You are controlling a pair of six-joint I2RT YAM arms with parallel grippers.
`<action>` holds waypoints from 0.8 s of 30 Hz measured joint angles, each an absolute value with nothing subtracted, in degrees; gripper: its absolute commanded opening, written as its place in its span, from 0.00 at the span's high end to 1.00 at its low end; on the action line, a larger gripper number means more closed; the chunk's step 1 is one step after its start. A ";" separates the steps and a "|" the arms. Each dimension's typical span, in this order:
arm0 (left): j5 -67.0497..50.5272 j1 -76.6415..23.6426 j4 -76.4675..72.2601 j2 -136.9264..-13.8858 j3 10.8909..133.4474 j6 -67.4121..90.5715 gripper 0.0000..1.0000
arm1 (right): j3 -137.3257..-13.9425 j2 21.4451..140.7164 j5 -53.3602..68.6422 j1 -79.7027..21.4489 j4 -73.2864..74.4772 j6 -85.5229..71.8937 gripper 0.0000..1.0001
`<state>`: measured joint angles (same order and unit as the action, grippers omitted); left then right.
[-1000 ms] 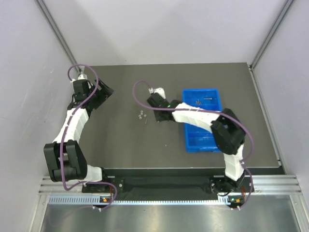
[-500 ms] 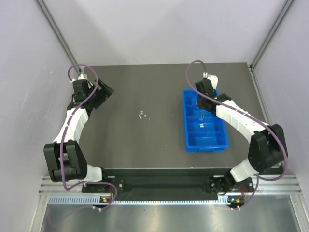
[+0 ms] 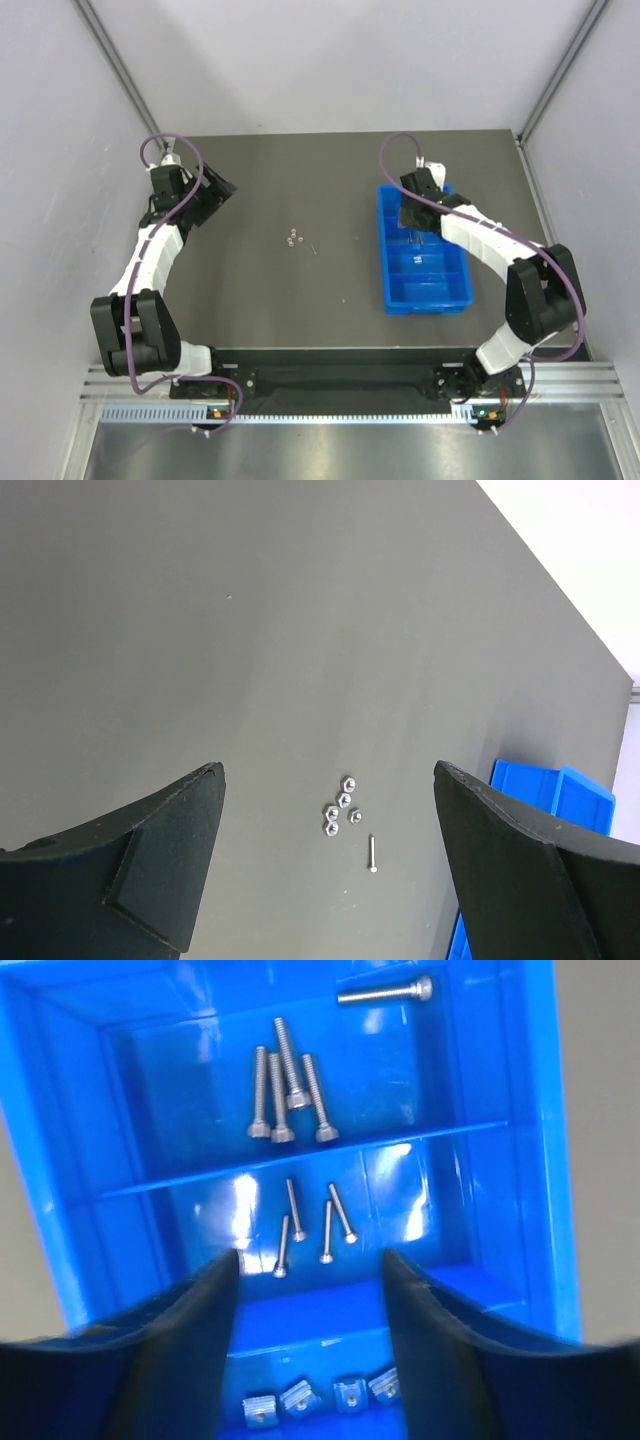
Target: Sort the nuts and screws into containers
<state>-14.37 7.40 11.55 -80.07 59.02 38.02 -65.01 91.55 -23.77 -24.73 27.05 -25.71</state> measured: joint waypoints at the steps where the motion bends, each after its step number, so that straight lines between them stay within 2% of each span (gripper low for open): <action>1: -14.37 7.40 11.55 -80.07 59.02 38.02 0.11 | -65.25 91.37 -23.75 -24.97 27.14 -25.65 0.35; 3: -14.50 7.40 11.55 -80.09 59.02 38.02 0.11 | -65.87 90.67 -23.81 -26.17 27.29 -24.84 0.29; 5: -14.63 7.40 11.55 -80.07 59.02 38.02 0.11 | -66.61 89.41 -23.99 -28.95 27.46 -24.23 0.29; 12: -14.90 7.42 11.55 -80.07 59.02 37.98 0.11 | -72.47 89.95 -21.71 -44.77 23.24 -22.94 0.32; 17: -14.96 7.44 11.57 -80.07 59.02 37.98 0.11 | -78.35 101.75 -19.46 -50.94 19.84 -21.76 0.37; 24: -15.16 7.46 11.55 -80.07 59.02 37.98 0.11 | -81.14 114.26 -18.04 -51.20 20.91 -19.49 0.43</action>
<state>-15.16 7.46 11.55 -80.07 59.02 37.98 -81.14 114.26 -18.04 -51.20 20.91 -19.49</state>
